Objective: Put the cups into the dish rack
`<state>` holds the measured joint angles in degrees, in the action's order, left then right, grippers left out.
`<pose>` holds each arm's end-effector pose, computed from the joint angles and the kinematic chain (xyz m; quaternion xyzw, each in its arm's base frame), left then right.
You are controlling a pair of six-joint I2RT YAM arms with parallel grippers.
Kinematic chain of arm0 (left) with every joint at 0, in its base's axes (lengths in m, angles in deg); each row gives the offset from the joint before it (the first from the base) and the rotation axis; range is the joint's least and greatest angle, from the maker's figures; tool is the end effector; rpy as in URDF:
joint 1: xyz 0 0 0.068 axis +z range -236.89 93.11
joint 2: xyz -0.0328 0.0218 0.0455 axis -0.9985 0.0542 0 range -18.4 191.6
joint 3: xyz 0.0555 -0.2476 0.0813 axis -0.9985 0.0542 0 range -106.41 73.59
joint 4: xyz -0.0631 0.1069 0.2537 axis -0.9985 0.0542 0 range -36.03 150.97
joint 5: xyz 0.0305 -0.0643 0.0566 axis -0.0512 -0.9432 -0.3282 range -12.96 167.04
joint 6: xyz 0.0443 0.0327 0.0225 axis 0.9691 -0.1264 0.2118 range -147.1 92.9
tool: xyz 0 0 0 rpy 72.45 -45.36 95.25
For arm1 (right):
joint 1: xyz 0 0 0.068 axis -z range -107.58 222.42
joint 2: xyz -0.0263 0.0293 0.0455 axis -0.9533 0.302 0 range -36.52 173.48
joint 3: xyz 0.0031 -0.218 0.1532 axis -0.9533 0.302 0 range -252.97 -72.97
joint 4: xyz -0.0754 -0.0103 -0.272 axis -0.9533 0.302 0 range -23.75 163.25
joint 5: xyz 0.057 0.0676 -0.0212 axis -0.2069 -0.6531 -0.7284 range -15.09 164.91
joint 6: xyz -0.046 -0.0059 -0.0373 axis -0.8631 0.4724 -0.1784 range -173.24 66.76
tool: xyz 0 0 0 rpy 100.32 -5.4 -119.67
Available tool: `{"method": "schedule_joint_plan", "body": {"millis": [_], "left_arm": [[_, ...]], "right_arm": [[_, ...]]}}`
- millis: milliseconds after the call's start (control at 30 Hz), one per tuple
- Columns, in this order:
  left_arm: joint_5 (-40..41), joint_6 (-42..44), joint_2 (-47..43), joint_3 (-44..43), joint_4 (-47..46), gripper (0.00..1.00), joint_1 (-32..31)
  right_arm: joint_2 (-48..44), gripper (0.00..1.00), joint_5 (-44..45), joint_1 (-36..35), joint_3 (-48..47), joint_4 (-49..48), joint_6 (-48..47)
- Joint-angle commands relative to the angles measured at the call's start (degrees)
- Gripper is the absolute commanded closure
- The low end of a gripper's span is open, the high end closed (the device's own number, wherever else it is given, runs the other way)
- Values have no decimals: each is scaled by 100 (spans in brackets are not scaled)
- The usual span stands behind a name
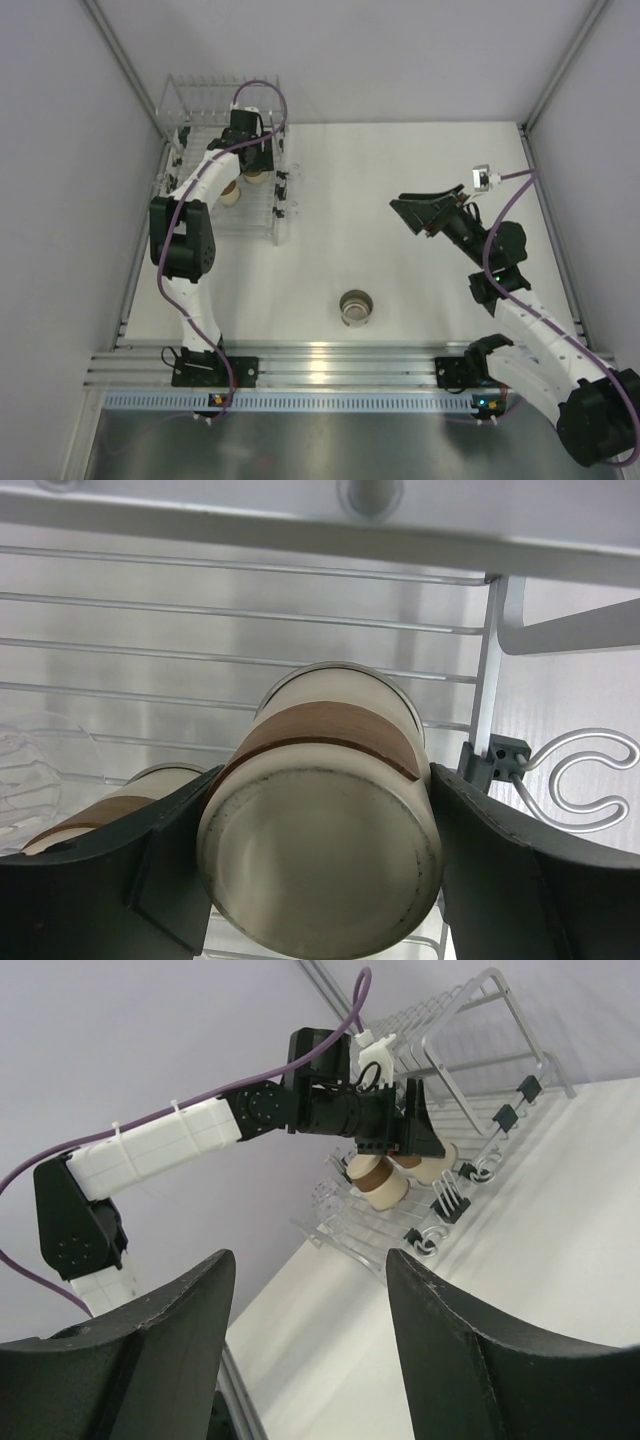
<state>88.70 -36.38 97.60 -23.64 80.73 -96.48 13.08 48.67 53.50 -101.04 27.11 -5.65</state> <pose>0.4816 -0.0725 0.2324 -0.0360 0.9209 0.0311 0.3868 0.2129 0.0933 0.3015 -0.0351 0.6026 0.5431 0.5837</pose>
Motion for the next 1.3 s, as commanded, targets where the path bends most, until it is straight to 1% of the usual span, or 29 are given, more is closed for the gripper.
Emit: {"method": "schedule_joint_plan", "body": {"millis": [0, 167, 200, 267, 300, 400, 433, 500, 533, 633, 667, 700, 833, 867, 900, 1100, 1267], "left_arm": [[82, -39, -69, 90, 241, 100, 27], [178, -65, -87, 82, 285, 100, 27], [222, -74, -78, 73, 303, 99, 18], [301, -74, -78, 29, 373, 90, 18], [328, -83, -78, 3, 408, 83, 18], [293, -74, -52, -42, 470, 76, 18], [284, -74, -52, -42, 479, 70, 18], [275, -83, -34, -42, 496, 62, 9], [275, -83, -43, -42, 505, 56, 1], [258, -83, -25, -42, 514, 50, -17], [258, -83, -17, -50, 531, 45, -17], [240, -83, -17, -42, 540, 43, -17], [240, -83, -43, -50, 523, 38, -26], [249, -92, -60, -50, 532, 21, -26], [258, -92, -69, -50, 523, 18, -26], [267, -83, -183, -77, 523, 8, -43], [179, -83, -271, -121, 505, 6, -70]], "right_arm": [[-153, 37, -65, 116, -119, -129, -40], [-232, 37, -65, 108, -119, -86, -40], [-249, 37, -57, 116, -119, -77, -40], [-267, 37, -57, 108, -119, -51, -40], [-293, 37, -57, 108, -119, -50, -40], [-302, 37, -57, 108, -119, -42, -40], [-320, 37, -48, 116, -128, -42, -40], [-329, 37, -48, 116, -119, -24, -48], [-337, 37, -57, 116, -119, -7, -48], [-364, 37, -57, 108, -128, 20, -57], [-372, 37, -48, 108, -119, 29, -57], [-390, 37, -48, 116, -128, 37, -66], [-381, 37, -48, 108, -128, 46, -66], [-381, 36, -48, 108, -128, 46, -83], [-373, 36, -57, 116, -128, 46, -84], [-346, 36, -74, 108, -137, 38, -84], [-346, 36, -83, 116, -137, 38, -84]]}}
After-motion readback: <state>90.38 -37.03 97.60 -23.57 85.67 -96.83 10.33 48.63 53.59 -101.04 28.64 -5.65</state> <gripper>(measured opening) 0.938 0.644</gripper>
